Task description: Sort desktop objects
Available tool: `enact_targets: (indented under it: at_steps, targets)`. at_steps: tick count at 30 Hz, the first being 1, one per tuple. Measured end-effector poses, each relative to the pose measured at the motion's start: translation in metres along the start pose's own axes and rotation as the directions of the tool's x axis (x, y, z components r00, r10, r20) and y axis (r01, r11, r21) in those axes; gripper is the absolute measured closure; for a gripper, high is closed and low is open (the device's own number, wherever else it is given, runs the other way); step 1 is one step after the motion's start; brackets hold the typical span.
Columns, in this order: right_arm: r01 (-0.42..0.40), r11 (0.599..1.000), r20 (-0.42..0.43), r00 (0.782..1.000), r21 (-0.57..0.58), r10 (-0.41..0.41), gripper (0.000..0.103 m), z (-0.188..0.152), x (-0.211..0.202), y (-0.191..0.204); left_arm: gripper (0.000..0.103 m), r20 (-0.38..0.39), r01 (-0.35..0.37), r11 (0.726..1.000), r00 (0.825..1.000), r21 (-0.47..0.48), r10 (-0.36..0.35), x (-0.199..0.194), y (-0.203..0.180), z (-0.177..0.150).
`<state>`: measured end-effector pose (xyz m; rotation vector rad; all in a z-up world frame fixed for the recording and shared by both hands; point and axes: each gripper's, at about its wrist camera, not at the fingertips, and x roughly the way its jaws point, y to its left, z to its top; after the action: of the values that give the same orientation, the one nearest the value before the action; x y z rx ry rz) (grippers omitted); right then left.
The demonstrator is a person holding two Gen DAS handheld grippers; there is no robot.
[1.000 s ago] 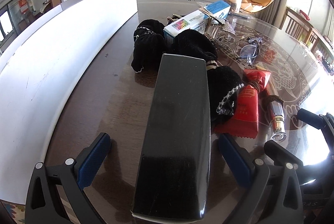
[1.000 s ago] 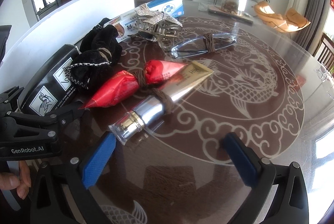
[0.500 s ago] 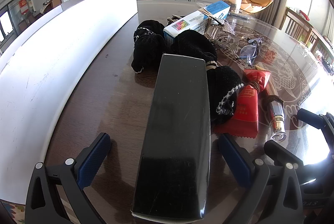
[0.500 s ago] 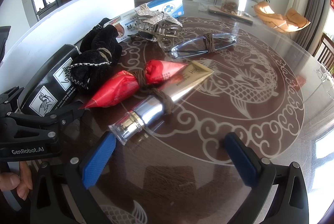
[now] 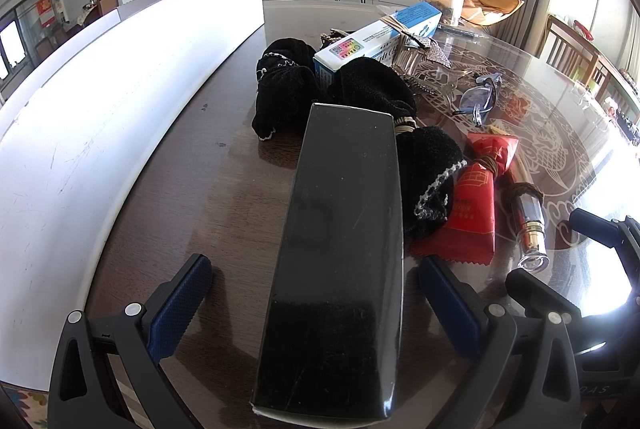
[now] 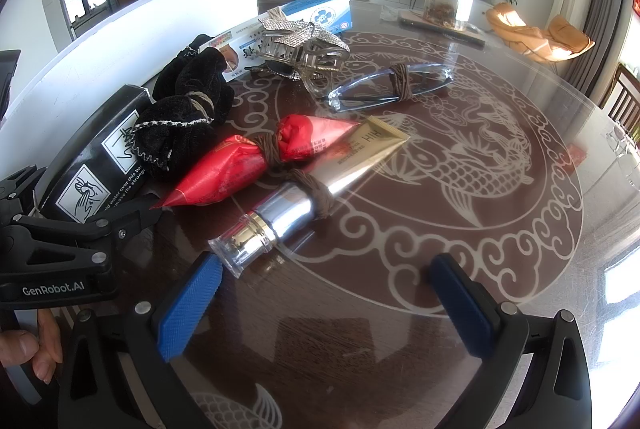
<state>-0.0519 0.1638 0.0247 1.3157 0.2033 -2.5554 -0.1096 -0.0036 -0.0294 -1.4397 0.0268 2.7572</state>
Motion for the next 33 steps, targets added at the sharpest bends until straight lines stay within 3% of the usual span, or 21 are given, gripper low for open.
enact_targets:
  at_steps: [33]
  targets:
    - [0.000, 1.000, 0.001, 1.000, 0.000, 0.000, 0.000, -0.0003, -0.0004, -0.0002, 0.000, 0.001, 0.000, 1.000, 1.000, -0.002, 0.000, 0.0009, 0.0004, -0.0011]
